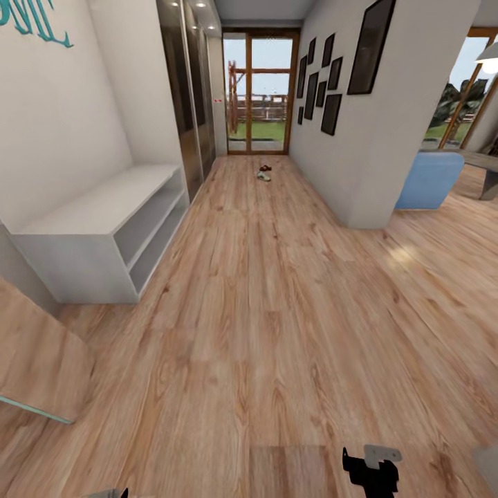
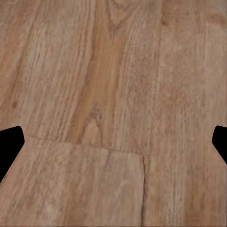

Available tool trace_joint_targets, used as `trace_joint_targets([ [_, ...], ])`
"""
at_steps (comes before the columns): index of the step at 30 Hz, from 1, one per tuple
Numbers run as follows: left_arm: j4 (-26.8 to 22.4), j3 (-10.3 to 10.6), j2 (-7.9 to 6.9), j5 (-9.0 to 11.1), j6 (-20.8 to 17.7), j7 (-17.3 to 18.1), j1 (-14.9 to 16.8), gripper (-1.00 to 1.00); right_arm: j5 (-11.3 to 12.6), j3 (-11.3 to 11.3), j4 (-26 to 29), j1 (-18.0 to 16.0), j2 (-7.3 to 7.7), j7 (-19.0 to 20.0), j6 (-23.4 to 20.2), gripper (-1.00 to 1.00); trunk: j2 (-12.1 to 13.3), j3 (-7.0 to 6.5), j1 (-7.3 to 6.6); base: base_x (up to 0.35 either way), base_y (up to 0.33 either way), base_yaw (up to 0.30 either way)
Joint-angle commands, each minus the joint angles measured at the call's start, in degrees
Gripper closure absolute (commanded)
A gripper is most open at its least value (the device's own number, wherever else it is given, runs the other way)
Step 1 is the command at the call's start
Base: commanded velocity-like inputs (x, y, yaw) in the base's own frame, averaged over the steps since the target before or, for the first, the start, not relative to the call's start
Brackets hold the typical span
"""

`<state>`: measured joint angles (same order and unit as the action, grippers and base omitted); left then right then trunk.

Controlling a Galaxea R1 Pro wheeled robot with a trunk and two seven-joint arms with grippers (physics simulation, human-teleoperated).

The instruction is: Pick up the two gym shoes and the two sandals from the corridor floor and place them onto the hallstand (shoe rack) in the corridor, making sure they are on the rack and not on the floor. Arrange them so the two gym shoes are next to each other and the two sandals are next to each other.

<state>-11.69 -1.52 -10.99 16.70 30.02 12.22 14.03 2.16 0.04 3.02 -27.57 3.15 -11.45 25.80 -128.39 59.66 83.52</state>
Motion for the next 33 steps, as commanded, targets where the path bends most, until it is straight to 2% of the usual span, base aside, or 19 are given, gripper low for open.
trace_joint_targets([
  [1,0.1,-0.1,0.0,0.5,0.0,0.6,0.0,-1.0,0.2,0.0,-0.1,0.0,0.02,0.0,0.2,-1.0,0.0,0.05,0.03,0.338,0.0,0.0],
  [33,0.1,-0.1,0.0,0.5,0.0,0.5,0.0,-1.0,0.1,0.1,-0.2,0.1,-0.02,-0.1,0.1,-1.0,0.0,0.05,0.03,0.338,0.0,0.0],
])
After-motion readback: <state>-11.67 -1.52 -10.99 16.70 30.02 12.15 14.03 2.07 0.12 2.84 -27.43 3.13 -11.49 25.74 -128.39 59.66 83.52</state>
